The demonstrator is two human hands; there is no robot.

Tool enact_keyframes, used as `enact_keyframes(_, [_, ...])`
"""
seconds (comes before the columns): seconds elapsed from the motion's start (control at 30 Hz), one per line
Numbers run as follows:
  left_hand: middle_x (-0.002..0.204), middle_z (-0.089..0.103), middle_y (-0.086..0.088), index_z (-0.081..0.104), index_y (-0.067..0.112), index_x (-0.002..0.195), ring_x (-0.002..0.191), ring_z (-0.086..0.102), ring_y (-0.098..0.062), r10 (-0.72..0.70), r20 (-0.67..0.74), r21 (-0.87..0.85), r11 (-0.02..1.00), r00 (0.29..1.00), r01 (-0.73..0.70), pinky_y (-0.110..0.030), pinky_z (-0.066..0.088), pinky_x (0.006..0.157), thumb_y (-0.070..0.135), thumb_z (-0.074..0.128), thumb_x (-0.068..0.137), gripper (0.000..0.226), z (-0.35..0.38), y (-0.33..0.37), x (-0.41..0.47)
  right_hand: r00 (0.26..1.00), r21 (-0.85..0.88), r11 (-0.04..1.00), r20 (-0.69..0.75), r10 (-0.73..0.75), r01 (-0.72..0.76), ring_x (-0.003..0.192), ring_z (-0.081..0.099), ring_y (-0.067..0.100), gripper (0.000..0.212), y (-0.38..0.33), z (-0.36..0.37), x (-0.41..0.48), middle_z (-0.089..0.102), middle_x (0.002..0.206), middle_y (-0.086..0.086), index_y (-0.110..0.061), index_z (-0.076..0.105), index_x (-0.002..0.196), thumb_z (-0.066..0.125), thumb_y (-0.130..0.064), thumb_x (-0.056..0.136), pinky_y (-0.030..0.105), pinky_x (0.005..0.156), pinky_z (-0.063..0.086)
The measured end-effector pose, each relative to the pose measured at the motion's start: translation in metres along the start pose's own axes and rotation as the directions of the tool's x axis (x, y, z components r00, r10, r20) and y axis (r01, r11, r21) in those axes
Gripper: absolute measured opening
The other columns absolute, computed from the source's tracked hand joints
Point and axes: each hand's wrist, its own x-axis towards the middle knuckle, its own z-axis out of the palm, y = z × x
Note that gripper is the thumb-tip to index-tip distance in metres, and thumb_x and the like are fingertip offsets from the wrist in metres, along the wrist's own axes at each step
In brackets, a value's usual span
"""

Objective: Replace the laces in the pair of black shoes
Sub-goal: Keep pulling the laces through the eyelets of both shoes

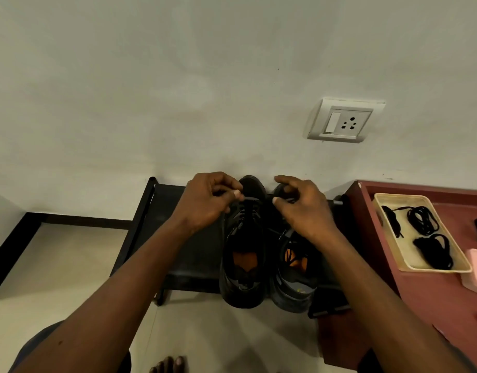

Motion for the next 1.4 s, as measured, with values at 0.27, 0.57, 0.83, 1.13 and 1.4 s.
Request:
enact_keyframes(0.27, [0.081,0.078,0.004,0.08,0.022,0.095,0.073,0.073,-0.014,0.031,0.115,0.04,0.999,0.993,-0.036,-0.02,0.054,0.068,0.018,0.071,0.097,0.01,0.012,0.001,-0.004,0.961,0.108,0.985,0.232,-0.154,0.132,0.077,0.073,0.001,0.03,-0.007,0.013,-0.009,0.076,0.086,-0.014,-0.036,0.075,0.12,0.072,-0.017,0.097,0.016,0.07,0.055])
enact_keyframes(0.57, [0.088,0.08,0.002,0.079,0.018,0.105,0.082,0.075,-0.018,-0.033,0.108,0.037,0.999,0.994,0.029,-0.018,0.054,0.066,0.008,0.067,0.099,0.017,-0.005,-0.003,-0.001,0.996,-0.011,0.999,0.07,-0.046,0.047,0.072,0.07,0.006,0.018,-0.002,0.001,-0.002,0.071,0.081,-0.012,-0.034,0.08,0.1,0.071,-0.019,0.098,0.031,0.077,0.062])
enact_keyframes(0.83, [0.08,0.078,-0.004,0.077,0.016,0.099,0.079,0.077,-0.019,-0.033,0.133,0.04,0.999,0.991,0.028,-0.024,0.059,0.075,0.011,0.08,0.089,0.011,0.005,-0.005,-0.001,0.941,-0.068,0.967,0.255,-0.22,0.245,0.06,0.056,-0.02,0.035,-0.009,0.009,-0.011,0.057,0.061,-0.042,-0.034,0.07,0.128,0.075,-0.026,0.094,0.005,0.056,0.039])
enact_keyframes(1.13, [0.07,0.073,0.01,0.072,0.029,0.089,0.066,0.07,-0.003,-0.097,0.158,0.397,0.917,0.983,0.027,-0.025,0.056,0.066,0.058,0.077,0.083,0.03,-0.009,-0.01,0.0,0.961,-0.136,0.972,0.225,-0.16,0.194,0.074,0.065,-0.003,0.002,-0.013,0.012,-0.017,0.069,0.08,-0.019,-0.035,0.077,0.094,0.077,-0.034,0.092,0.018,0.067,0.049])
enact_keyframes(1.4, [0.082,0.076,0.004,0.075,0.024,0.101,0.074,0.074,-0.007,-0.213,0.342,0.494,0.869,0.915,0.018,-0.033,0.064,0.078,0.033,0.078,0.09,0.015,-0.007,-0.014,-0.004,0.935,-0.286,0.93,0.331,-0.129,0.23,0.069,0.064,0.004,0.006,-0.018,0.025,-0.029,0.067,0.071,-0.013,-0.029,0.076,0.092,0.071,-0.032,0.094,0.024,0.067,0.052])
